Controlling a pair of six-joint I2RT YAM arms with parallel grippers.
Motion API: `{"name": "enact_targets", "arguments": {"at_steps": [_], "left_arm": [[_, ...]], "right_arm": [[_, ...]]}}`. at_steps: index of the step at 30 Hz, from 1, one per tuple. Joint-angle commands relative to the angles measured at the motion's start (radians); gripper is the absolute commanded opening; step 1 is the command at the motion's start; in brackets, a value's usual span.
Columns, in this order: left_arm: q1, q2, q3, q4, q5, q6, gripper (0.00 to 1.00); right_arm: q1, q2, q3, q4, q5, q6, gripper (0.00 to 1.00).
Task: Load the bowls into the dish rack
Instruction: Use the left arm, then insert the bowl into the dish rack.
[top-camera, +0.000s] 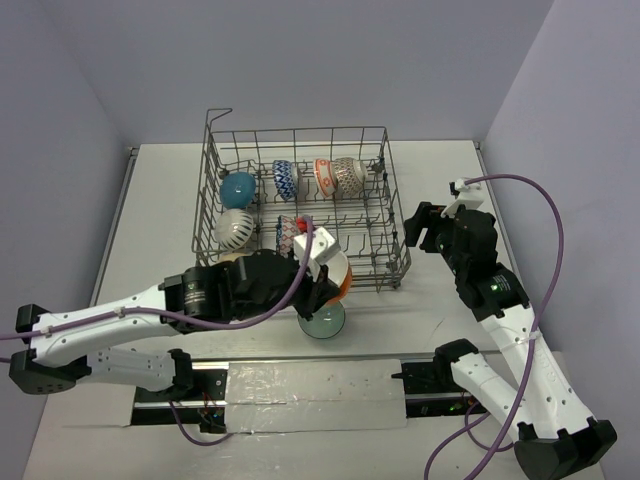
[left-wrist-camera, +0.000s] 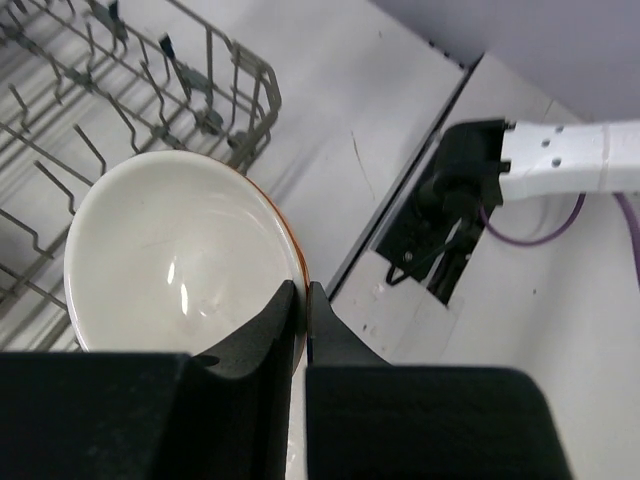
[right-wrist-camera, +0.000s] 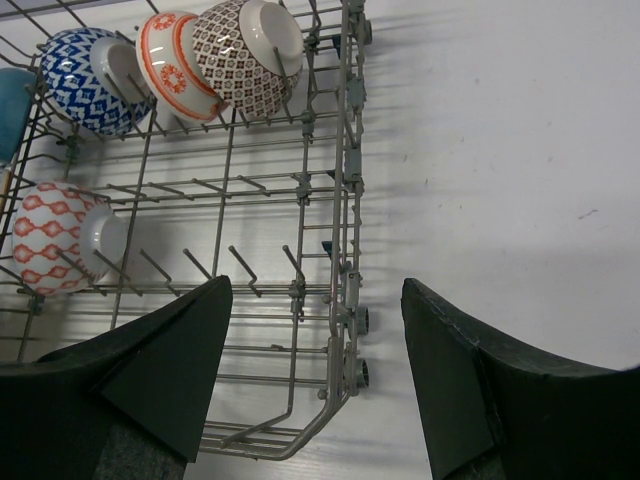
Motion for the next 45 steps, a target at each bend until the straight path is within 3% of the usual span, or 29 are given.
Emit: {"name": "enact_targets", "arguments": {"at_steps": [1,8,13,18,24,30,34,45], "left_arm": [[0.001,-0.046,0.012,0.133,-0.081,0.007,0.0],[0.018,-0.068,-0.03,0.228,-0.204,0.027,0.0],[0.117,-0.082,-0.095,0.327,-0.22,0.053,0.0],[0.288,-0.056,-0.161,0.481,-0.109,0.045,0.0],[0.395,0.059,-0.164,0.605,0.058,0.018,0.0],[0.47,0.122,-0.211,0.752,0.233,-0.094,0.0],[0.509,0.126,-0.297,0.919,0.268,-0.171,0.0],[0.618,0.205,-0.429,1.188,0.406,-0.341,0.0]], "right_arm": [[0.006,-0.011,0.011,0.034,-0.002,0.005,0.76],[0.006,-0.014,0.009,0.037,-0.017,0.005,0.76],[0.006,-0.012,0.008,0.037,-0.016,0.005,0.76],[0.005,-0.005,0.006,0.042,-0.025,0.005,0.76],[0.006,0.007,0.012,0.045,-0.039,0.003,0.76],[0.005,0.009,0.015,0.048,-0.045,0.003,0.76],[0.005,0.015,0.021,0.04,-0.054,0.002,0.76],[0.006,0.032,0.018,0.042,-0.066,0.002,0.76]]}}
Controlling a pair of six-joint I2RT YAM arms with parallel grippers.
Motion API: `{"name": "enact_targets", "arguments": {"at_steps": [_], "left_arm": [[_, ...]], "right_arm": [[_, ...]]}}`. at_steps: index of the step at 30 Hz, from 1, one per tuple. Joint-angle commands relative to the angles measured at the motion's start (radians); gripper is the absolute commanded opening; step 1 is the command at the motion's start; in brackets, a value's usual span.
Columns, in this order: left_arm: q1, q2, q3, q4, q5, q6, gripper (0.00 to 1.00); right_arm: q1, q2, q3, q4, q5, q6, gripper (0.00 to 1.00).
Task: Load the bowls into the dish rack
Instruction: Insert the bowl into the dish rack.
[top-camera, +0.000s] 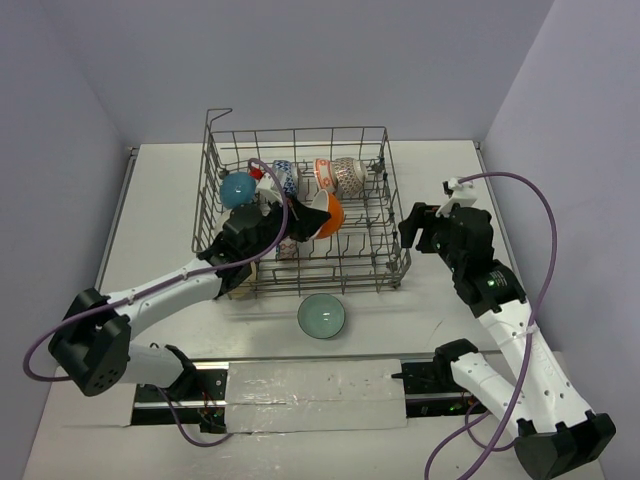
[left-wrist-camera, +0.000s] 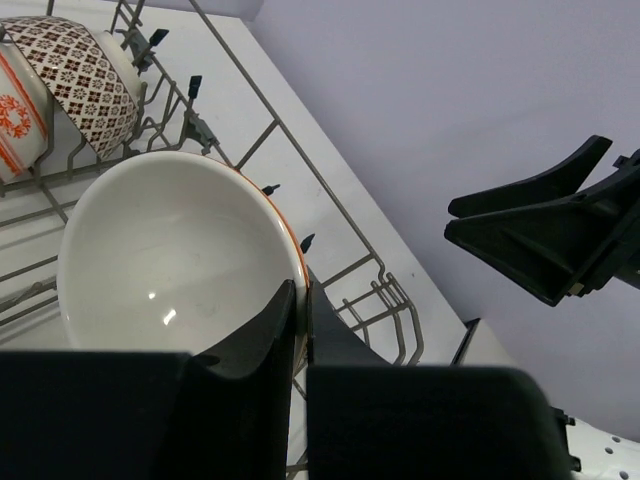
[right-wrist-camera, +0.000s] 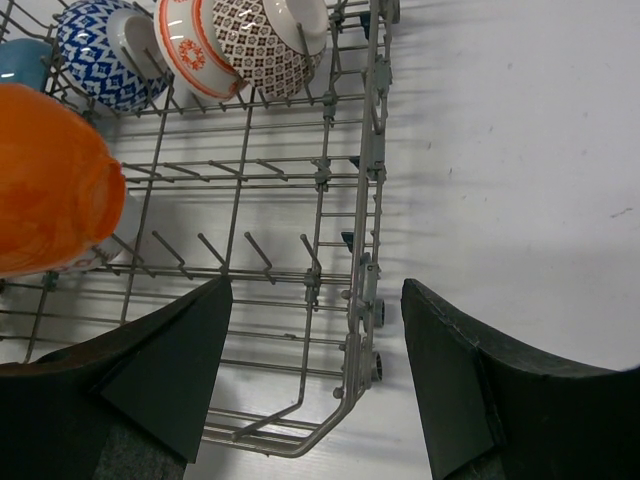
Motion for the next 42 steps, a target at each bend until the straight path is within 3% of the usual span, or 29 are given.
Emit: {"name": "enact_targets", "arguments": {"at_steps": [1,10,22,42], "left_arm": [[0.025,0.031,-0.015,0.226,0.092,-0.086,0.0],[0.045,0.115,-0.068,0.442,0.118,-0.175,0.0],[0.043,0.16,-0.145,0.62,0.032,-0.233,0.0],[0.042,0.263,-0.194,0.785,-0.026,-0.325,0.0]], "right_arm": [[0.004,0.003,0.018,0.041,-0.006,0.002,0.76],[0.004,0.019,0.023,0.04,-0.018,0.002,0.76],[0.006,0.02,0.021,0.041,-0.033,0.002,0.76],[0.006,0.04,0.026,0.037,-0.046,0.003,0.76]]}}
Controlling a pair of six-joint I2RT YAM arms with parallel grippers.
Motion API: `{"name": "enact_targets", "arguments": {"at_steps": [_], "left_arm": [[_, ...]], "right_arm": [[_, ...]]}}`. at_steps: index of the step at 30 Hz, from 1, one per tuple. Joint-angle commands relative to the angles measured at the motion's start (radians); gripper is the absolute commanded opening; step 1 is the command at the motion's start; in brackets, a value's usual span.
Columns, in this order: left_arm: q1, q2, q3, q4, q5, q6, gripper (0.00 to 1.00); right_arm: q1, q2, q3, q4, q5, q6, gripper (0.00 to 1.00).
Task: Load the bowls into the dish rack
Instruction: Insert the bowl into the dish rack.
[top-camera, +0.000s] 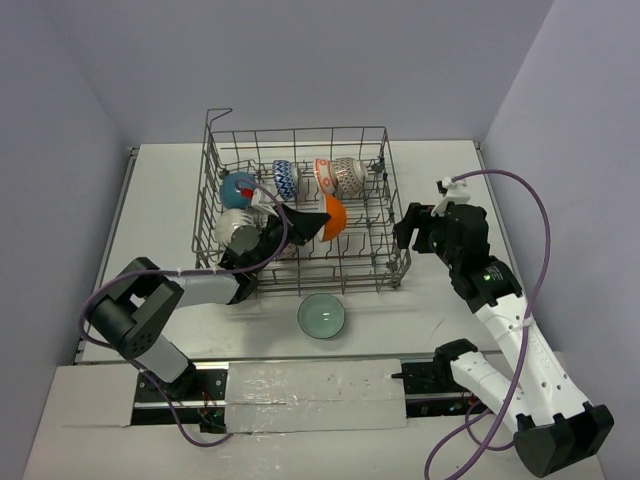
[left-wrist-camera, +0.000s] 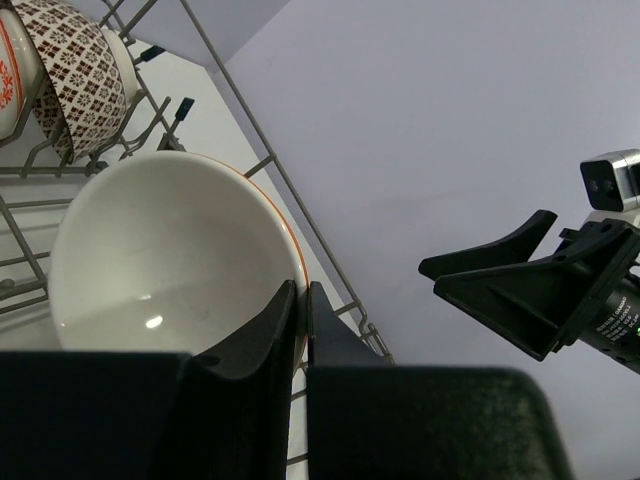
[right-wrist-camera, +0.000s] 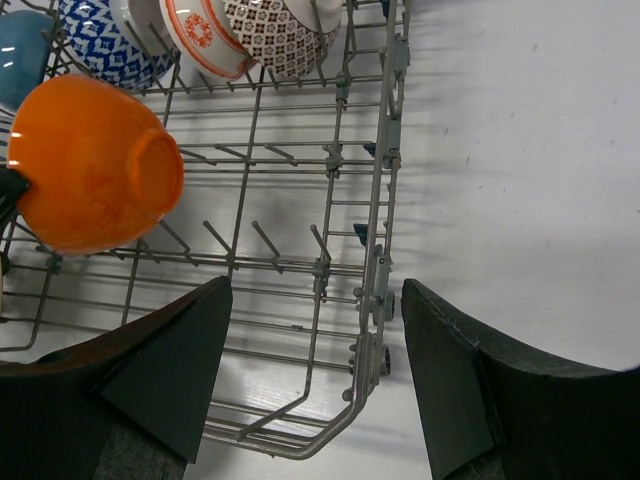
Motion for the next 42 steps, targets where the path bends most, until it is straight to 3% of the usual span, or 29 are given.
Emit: {"name": "enact_targets", "arguments": {"at_steps": [1,37,42], "left_arm": [[0.002,0.014,0.003,0.13,-0.005,-0.03,0.0],[0.008,0.023,-0.054,0.13,0.01,0.002,0.01],[0.009,0.019,-0.056,0.114,0.012,-0.007,0.09]], "right_arm": [[0.007,0.002,0.029,0.037,-0.005,0.003,0.76],[0.006,0.025,0.025,0.048,-0.031,0.003,0.76],[0.007,0.025,0.023,0.049,-0.028,0.003,0.76]]}}
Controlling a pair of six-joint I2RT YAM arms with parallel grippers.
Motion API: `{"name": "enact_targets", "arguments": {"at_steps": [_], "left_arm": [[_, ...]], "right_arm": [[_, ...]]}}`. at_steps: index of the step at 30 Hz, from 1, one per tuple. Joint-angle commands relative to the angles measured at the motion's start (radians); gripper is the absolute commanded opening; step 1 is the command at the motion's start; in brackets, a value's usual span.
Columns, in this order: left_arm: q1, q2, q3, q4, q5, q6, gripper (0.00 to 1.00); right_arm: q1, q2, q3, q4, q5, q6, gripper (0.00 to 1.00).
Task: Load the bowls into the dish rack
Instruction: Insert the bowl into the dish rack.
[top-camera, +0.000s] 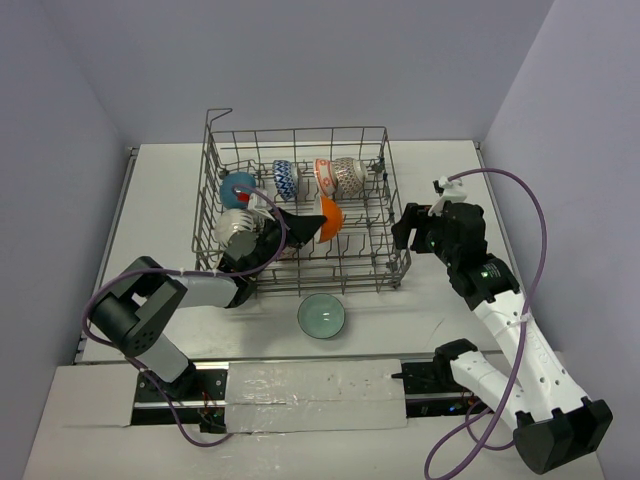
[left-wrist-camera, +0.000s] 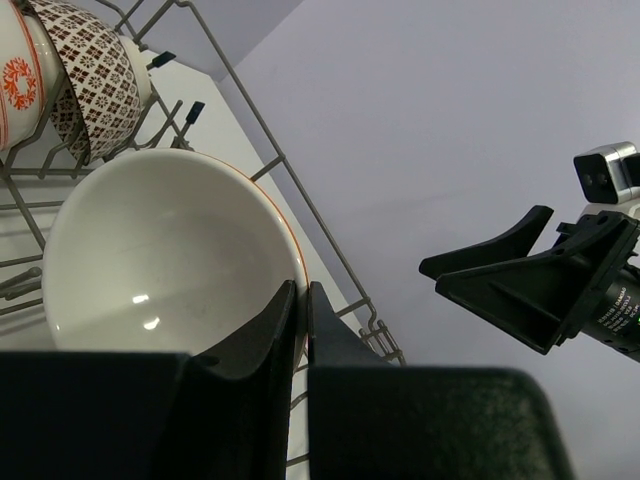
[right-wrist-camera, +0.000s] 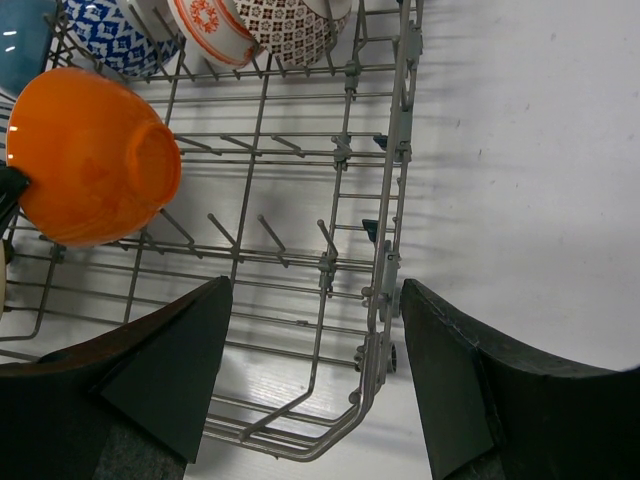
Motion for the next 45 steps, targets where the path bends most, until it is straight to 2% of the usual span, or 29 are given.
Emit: {"name": "enact_targets", "arguments": {"at_steps": [1,8,16,27,31,37,45], "left_arm": [[0.003,-0.004,-0.014,0.03,0.011,-0.014,0.11],[0.004,-0.03,-0.026,-0.014,-0.007,-0.022,0.28],[0.006,-0.066,-0.045,-0.085,-0.047,-0.014,0.34],[0.006,-0.094,-0.026,-0.217,-0.049,0.001,0.35],[0.006,-0.119,-0.005,-0.342,-0.055,0.018,0.36],[0.004,-0.183,0.014,-0.428,-0.076,0.058,0.36],[0.004,-0.183,0.087,-0.603,-0.075,0.113,0.38]], "right_arm": [[0.006,0.002,0.021,0.05,-0.001,0.003,0.76],[0.007,0.002,0.02,0.048,0.0,0.003,0.76],[0.006,0.005,0.02,0.05,-0.001,0.003,0.76],[0.006,0.002,0.015,0.054,-0.001,0.005,0.76],[0.006,0.001,0.011,0.06,-0.001,0.006,0.76],[0.007,0.004,0.009,0.066,-0.004,0.008,0.76],[0.006,-0.005,0.005,0.071,0.0,0.008,0.76]]}}
